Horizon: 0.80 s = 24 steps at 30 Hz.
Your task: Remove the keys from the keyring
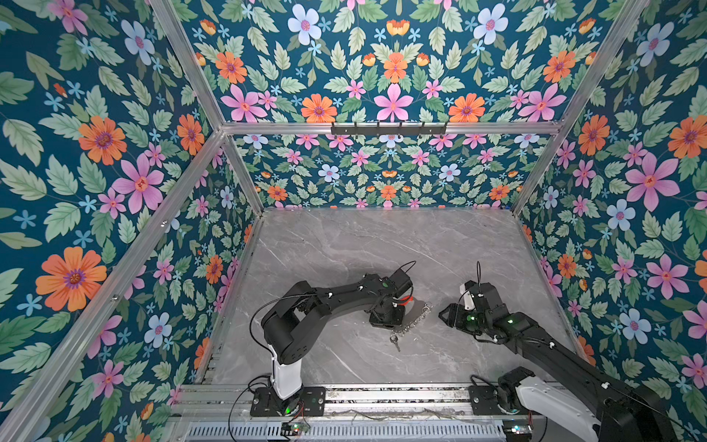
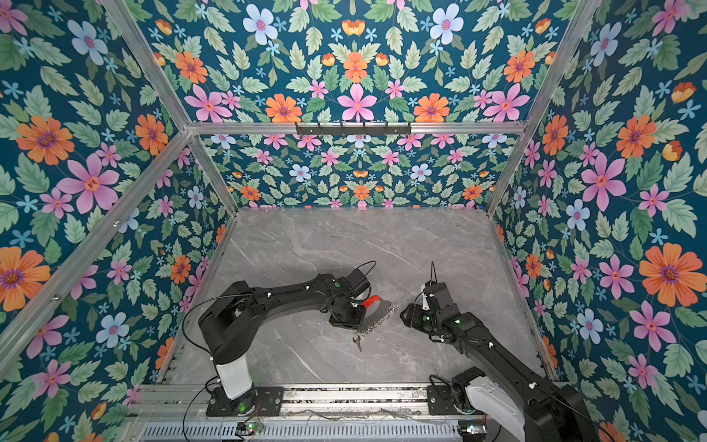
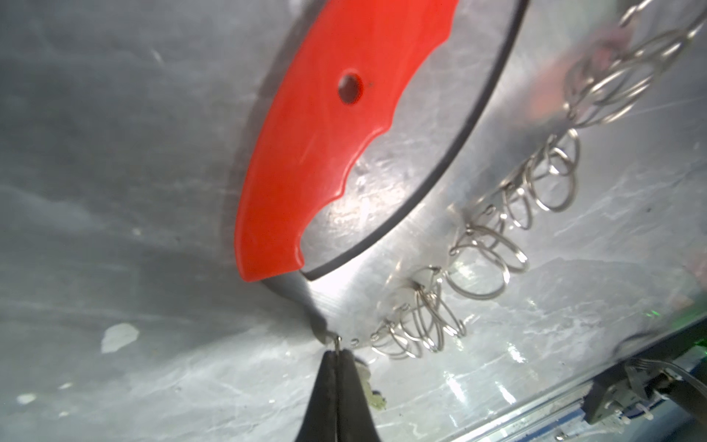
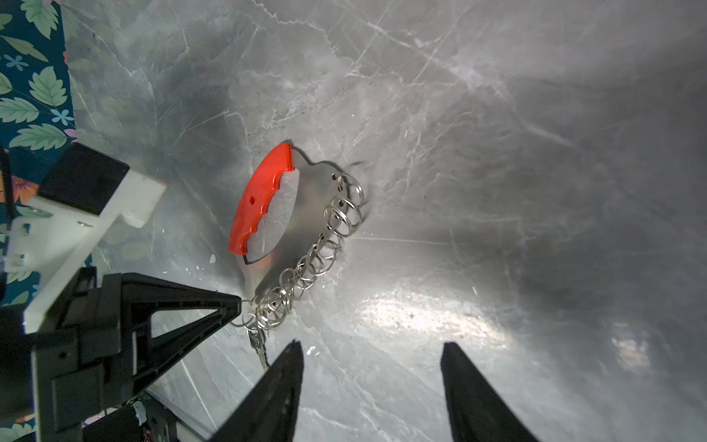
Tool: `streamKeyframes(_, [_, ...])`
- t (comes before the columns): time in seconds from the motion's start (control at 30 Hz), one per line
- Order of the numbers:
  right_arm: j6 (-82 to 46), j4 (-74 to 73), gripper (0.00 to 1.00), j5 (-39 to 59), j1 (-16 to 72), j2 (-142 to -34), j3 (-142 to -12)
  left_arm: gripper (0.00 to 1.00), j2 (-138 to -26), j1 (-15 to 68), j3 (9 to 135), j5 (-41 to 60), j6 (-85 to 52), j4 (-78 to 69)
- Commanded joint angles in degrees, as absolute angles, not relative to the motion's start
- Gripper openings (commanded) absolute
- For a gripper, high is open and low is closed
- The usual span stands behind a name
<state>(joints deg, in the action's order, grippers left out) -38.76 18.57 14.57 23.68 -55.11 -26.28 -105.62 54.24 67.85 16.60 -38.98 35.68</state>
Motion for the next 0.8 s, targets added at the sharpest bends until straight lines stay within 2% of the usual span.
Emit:
streamKeyframes(0.0, [-38.08, 18.64, 0.59, 14.53, 23.81, -55.27, -26.83, 0.0, -105.21, 54.32, 67.43, 17.12, -39.18, 34.68])
streamKeyframes(0.17, [-37.52, 16.47, 0.66, 17.14, 23.75, -56.24, -27.19, 0.0, -104.42, 54.32, 66.93, 17.28, -39.02, 34.13])
streamKeyframes(0.37, [-34.77, 10.16, 0.67, 21.02, 23.78, -52.21, -26.12, 0.0, -101.95, 53.02, 69.38, 16.61, -39.41, 33.71])
streamKeyframes(0.47, [-32.5, 7.32, 0.61, 21.69, 23.74, -48.81, -25.84, 0.0, -99.94, 51.21, 69.63, 17.16, -40.48, 32.73])
streamKeyframes(0.6, [-29.66, 3.11, 0.42, 24.73, 23.81, -48.06, -26.67, 0.0, -98.11, 48.67, 69.56, 19.92, -42.26, 31.91])
streamKeyframes(0.77, [-27.63, -4.07, 0.36, 30.07, 24.5, -48.9, -27.02, 0.0, -96.98, 46.53, 70.96, 23.82, -44.34, 32.45])
